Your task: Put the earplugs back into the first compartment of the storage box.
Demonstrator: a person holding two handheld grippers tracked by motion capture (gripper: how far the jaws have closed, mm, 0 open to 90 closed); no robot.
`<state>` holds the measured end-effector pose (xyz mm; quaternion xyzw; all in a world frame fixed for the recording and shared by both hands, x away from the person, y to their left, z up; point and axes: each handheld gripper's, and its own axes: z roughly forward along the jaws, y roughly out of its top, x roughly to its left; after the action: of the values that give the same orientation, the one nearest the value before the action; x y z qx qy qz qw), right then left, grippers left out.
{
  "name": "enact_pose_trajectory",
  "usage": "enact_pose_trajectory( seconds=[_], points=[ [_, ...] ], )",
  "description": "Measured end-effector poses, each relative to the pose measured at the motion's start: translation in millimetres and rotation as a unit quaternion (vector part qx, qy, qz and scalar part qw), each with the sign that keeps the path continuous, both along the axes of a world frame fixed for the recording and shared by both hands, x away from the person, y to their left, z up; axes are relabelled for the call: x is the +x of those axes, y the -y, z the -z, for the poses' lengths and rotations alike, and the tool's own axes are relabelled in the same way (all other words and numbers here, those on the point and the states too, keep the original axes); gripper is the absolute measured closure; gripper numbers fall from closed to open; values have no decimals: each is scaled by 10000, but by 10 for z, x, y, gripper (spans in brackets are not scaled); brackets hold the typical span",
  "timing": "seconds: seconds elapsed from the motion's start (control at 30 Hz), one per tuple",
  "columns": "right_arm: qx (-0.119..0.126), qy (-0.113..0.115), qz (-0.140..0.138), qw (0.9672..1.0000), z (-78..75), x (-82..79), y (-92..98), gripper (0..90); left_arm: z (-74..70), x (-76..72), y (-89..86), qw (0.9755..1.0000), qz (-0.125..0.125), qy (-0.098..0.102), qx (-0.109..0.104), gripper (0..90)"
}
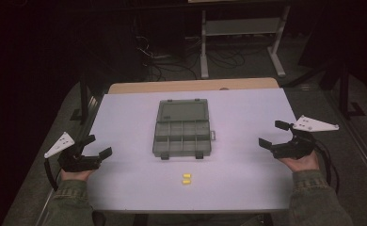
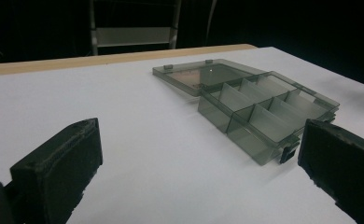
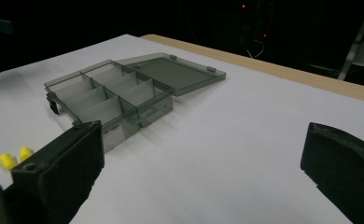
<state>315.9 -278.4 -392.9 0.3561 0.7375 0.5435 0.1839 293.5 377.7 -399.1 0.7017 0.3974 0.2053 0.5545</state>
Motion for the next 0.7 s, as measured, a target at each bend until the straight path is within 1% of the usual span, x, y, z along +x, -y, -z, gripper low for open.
enact_pose_trajectory(
  seconds=[0.17, 0.37, 0.47, 0.6, 0.7],
  points=[
    [57, 11, -5, 10000, 5, 11, 11, 0, -4, -12, -5, 10000, -9, 11, -7, 0],
    [55, 18, -45, 10000, 10, 21, -9, 0, -7, -32, -7, 10000, -15, 29, -15, 0],
    [59, 6, -64, 10000, 13, 22, -11, 0, -11, -46, -8, 10000, -37, 38, 22, 0],
    [53, -10, -67, 10000, 13, 23, -4, 0, -10, -42, 4, 10000, -40, -6, 78, 0],
    [57, -23, -58, 10000, 14, 25, -1, 0, -15, -39, 8, 10000, -40, -2, 78, 0]
  ],
)
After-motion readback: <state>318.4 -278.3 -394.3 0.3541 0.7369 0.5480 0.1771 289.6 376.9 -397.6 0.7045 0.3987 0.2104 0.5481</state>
